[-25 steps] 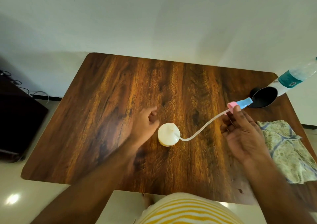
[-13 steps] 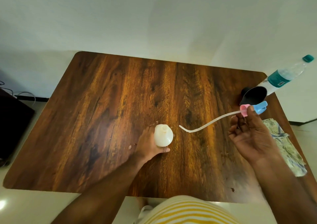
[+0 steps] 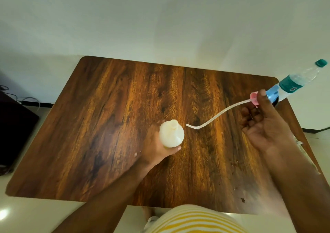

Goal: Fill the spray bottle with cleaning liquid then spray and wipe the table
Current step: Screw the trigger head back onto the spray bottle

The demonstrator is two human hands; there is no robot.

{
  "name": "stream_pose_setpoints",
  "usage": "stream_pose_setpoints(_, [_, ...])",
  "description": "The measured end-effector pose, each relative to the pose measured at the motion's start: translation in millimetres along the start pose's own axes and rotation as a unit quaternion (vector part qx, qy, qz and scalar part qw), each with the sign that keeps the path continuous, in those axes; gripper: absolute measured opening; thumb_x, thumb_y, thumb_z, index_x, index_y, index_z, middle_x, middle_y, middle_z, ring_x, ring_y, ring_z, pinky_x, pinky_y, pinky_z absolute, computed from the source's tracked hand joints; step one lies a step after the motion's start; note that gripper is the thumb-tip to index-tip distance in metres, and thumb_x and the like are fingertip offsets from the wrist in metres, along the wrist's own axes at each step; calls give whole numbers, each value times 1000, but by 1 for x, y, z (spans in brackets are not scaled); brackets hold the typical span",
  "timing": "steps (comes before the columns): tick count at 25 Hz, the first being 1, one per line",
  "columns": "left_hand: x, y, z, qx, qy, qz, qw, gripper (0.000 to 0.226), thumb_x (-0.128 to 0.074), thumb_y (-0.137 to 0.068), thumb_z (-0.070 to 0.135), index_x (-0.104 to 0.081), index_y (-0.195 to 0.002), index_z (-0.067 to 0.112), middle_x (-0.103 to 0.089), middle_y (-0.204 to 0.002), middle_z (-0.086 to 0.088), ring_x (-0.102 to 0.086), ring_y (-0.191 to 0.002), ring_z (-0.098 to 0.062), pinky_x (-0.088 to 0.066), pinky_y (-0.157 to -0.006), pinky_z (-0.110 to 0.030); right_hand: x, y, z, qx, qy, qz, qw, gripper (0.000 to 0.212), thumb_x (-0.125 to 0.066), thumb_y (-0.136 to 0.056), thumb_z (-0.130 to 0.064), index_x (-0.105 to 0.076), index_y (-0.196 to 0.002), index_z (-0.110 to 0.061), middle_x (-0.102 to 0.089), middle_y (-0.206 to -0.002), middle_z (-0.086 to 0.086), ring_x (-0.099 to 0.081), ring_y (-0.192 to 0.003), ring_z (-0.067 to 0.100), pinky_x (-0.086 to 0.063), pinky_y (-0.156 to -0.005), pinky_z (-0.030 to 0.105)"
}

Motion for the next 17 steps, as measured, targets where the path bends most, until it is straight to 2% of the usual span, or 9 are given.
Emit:
stream_pose_setpoints(4, [35,-12,54,-77,-15,48,996,108,-79,-55,74,-29,-142,37,-35,-133,23,-43,-124,-7,-58,-88,-36,-43,-2,-33,12,1,-41,999,35,-89,-63,-48,-79,-87,-25,-73,-83,-8,-66,-78,10,-50,-71,23])
stream_pose_setpoints(9, [51,-17,77,-85,-28,61,994,107,-80,-55,72,-34,-142,30,-43,-136,11,-44,-122,-8,-57,-89,-36,-79,4,-65,36,19,-81,996,46,-87,-66,-50,-74,-103,-25,-71,-81,-10,-63,-73,10,-48,-67,23])
stream_pose_setpoints(14, [56,-17,82,-87,-23,56,994,107,-81,-56,70,-32,-143,32,-42,-138,9,-44,-123,-10,-57,-91,-37,-91,14,-82,58,38,-92,993,63,-88,-64,-51,-71,-118,-21,-73,-85,-8,-67,-72,10,-52,-65,23])
stream_pose_setpoints(17, [58,-17,85,-87,-18,56,994,107,-80,-56,72,-31,-143,33,-42,-139,9,-45,-123,-11,-57,-91,-37,-93,14,-84,62,50,-82,993,52,-88,-66,-50,-75,-108,-21,-74,-85,-7,-67,-74,11,-52,-64,23])
Point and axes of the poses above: each hand's wrist, its own y-axis away from the middle knuckle, its own x-axis out of the back of the hand, z = x × y, the point moved 10 cm from there along -y, towards the middle knuckle
